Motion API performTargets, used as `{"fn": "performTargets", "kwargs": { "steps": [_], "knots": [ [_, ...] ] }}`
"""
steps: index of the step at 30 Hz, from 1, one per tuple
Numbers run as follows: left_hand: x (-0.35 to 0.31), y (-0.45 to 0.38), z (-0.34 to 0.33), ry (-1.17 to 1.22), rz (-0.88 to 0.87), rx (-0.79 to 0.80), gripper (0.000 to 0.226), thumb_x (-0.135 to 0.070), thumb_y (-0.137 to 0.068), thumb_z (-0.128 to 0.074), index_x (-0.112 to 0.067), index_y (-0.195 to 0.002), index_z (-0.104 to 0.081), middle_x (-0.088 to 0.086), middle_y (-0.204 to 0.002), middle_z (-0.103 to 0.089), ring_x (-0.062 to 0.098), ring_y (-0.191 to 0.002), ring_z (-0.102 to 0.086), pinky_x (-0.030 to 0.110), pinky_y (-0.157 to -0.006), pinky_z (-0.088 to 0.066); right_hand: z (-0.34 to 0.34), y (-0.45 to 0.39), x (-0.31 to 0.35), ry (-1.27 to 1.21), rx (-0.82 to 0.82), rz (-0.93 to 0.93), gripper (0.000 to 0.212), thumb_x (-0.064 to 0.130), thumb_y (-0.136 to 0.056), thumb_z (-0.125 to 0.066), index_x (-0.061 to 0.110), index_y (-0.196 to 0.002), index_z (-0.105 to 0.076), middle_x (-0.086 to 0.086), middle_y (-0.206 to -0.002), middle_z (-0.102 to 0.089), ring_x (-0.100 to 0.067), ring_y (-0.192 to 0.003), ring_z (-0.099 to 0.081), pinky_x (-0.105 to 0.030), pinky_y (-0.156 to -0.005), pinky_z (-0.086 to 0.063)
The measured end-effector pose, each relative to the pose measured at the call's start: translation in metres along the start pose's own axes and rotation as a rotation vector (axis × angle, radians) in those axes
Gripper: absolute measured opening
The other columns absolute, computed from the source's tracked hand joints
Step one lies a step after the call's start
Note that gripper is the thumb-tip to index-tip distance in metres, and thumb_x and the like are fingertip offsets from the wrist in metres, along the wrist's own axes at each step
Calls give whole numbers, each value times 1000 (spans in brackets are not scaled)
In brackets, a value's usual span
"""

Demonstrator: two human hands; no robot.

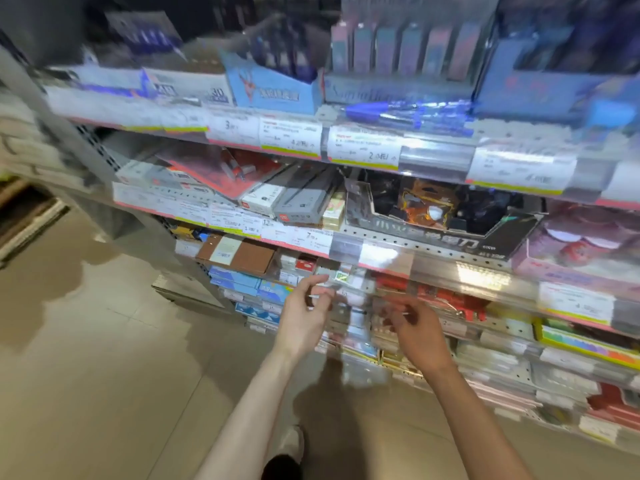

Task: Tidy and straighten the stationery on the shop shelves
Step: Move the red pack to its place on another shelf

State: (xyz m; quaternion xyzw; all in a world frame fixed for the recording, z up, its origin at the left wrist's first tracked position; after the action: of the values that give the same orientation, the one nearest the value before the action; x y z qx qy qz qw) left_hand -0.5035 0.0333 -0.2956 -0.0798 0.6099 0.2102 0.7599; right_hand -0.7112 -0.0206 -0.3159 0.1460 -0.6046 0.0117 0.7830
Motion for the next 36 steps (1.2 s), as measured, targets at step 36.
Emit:
{"fn": "performTargets", "kwargs": {
  "steps": [36],
  "knots": [
    [-55,-175,214,518,90,34,19,-4,-97,-59,-10,-81,-50,-2,-58,-65,8,-48,-59,17,-46,-47,-199,-42,184,136,-216,126,17,18,-95,-56,26,-97,-70,-1,-87,-76,-25,-83,-71,-49,-80,-58]
  ]
}}
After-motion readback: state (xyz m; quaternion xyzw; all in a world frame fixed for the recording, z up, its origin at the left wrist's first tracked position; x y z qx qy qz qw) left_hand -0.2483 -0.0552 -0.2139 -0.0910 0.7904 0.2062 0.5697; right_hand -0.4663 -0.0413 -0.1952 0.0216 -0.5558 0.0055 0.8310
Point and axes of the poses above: each hand's wrist, its own y-axis away from the middle knuckle, its own z-axis out of the back of the hand, x = y × z, the point moved 6 cm from there along -y, towards the middle knuckle
